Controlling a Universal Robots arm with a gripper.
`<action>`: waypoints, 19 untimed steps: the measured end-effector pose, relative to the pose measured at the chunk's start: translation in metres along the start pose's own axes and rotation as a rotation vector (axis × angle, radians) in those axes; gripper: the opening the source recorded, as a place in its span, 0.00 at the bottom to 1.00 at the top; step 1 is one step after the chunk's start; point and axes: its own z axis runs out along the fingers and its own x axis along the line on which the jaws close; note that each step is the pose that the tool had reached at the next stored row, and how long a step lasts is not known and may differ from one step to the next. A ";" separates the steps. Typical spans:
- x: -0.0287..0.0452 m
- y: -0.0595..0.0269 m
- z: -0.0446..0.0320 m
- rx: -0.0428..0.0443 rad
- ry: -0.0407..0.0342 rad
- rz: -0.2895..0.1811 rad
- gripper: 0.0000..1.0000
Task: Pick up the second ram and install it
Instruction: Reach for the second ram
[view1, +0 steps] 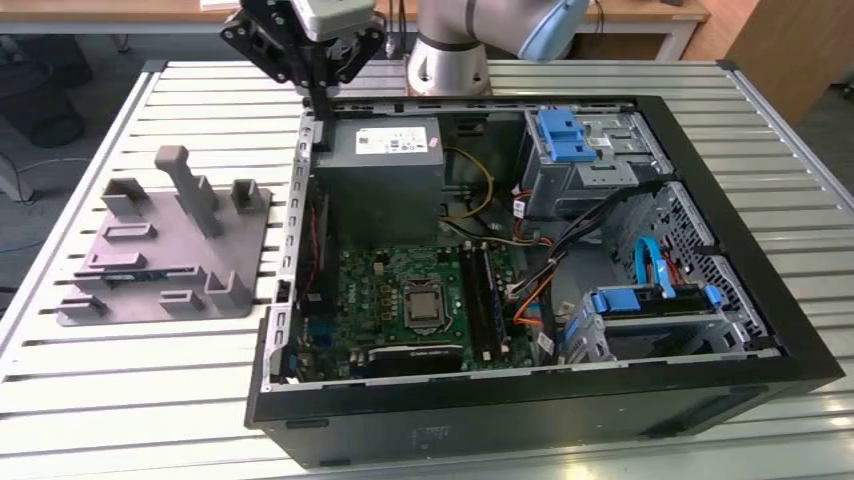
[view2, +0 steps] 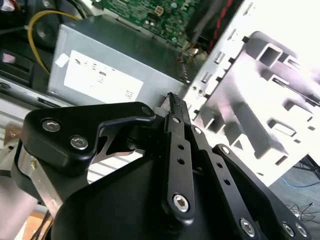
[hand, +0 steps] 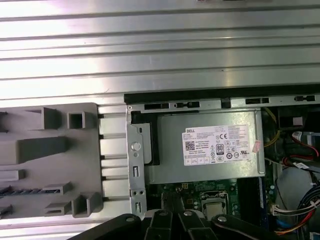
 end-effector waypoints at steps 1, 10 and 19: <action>0.0045 -0.0003 -0.0001 0.0001 0.0000 0.000 0.10; 0.0457 -0.0035 -0.0007 -0.0001 -0.0001 0.000 0.10; 0.0862 -0.0066 -0.0014 0.0000 -0.0001 0.000 0.10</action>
